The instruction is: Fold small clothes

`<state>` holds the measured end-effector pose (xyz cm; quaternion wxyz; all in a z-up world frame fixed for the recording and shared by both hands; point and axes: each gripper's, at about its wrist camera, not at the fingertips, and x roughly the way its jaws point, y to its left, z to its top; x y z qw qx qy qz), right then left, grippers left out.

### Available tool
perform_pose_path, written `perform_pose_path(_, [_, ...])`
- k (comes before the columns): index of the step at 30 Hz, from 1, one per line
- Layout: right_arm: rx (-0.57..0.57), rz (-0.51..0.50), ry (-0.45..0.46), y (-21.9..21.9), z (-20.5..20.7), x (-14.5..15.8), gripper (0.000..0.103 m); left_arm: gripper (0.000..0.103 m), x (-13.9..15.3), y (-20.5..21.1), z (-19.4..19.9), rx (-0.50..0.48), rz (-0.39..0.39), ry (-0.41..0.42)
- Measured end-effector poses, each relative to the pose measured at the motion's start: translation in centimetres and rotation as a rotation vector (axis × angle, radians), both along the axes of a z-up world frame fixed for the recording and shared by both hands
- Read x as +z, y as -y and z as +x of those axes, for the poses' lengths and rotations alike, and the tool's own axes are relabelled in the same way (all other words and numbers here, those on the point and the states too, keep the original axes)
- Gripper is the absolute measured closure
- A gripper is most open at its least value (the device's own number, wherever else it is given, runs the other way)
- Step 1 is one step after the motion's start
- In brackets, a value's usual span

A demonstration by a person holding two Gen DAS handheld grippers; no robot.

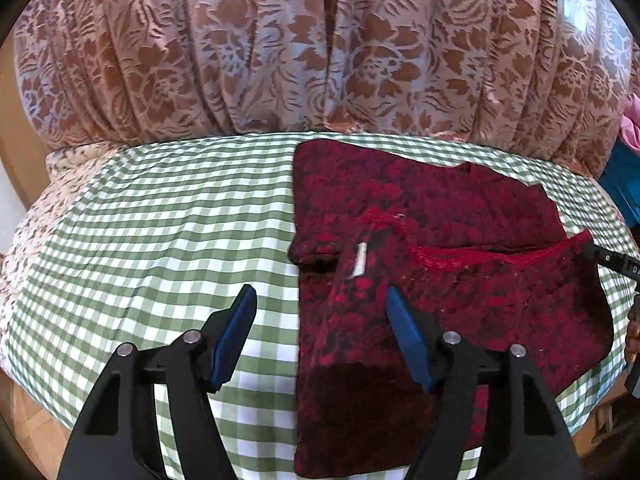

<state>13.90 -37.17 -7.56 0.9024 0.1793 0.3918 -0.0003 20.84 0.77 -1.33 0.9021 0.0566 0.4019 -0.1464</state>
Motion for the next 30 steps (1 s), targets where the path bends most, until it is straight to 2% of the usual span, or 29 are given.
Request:
perform_pose_path(5, [0.001, -0.007, -0.014, 0.1, 0.1, -0.5, 0.029, 0.037, -1.1, 0.7, 0.3, -0.03, 0.007, -0.037])
perform_pose_path(8, [-0.004, -0.007, -0.019, 0.1, 0.2, -0.8, 0.031, 0.046, -1.5, 0.8, 0.6, -0.037, 0.002, -0.055])
perform_pose_path(11, [0.003, -0.02, -0.025, 0.0, 0.3, -0.9, 0.047, 0.066, -1.9, 0.6, 1.0, -0.045, -0.036, -0.084])
perform_pose_path(12, [0.007, -0.028, -0.026, -0.1, 0.3, -0.9, 0.055, 0.076, -2.0, 0.6, 1.2, -0.054, -0.049, -0.089])
perform_pose_path(13, [0.01, -0.037, -0.027, -0.3, 0.2, -0.9, 0.059, 0.083, -2.0, 0.6, 1.1, -0.062, -0.06, -0.09])
perform_pose_path(15, [0.02, -0.064, -0.033, -0.6, 0.1, -0.8, 0.075, 0.088, -2.0, 0.5, 0.7, -0.072, -0.078, -0.074])
perform_pose_path(18, [0.041, -0.088, -0.033, -1.0, -0.6, -0.3, 0.081, 0.091, -1.3, -0.4, -0.4, -0.076, -0.133, -0.037])
perform_pose_path(24, [0.067, -0.011, 0.029, -0.5, -3.2, 3.0, 0.082, 0.09, 1.2, -3.7, -2.6, -0.077, -0.313, 0.018])
perform_pose_path(27, [0.054, 0.029, 0.071, 0.2, -3.5, 4.9, 0.082, 0.09, 2.5, -3.8, -2.0, -0.084, -0.346, 0.039])
perform_pose_path(30, [0.029, 0.049, 0.105, 0.9, -2.0, 6.4, 0.082, 0.09, 3.8, -3.6, -0.1, -0.081, -0.38, 0.058])
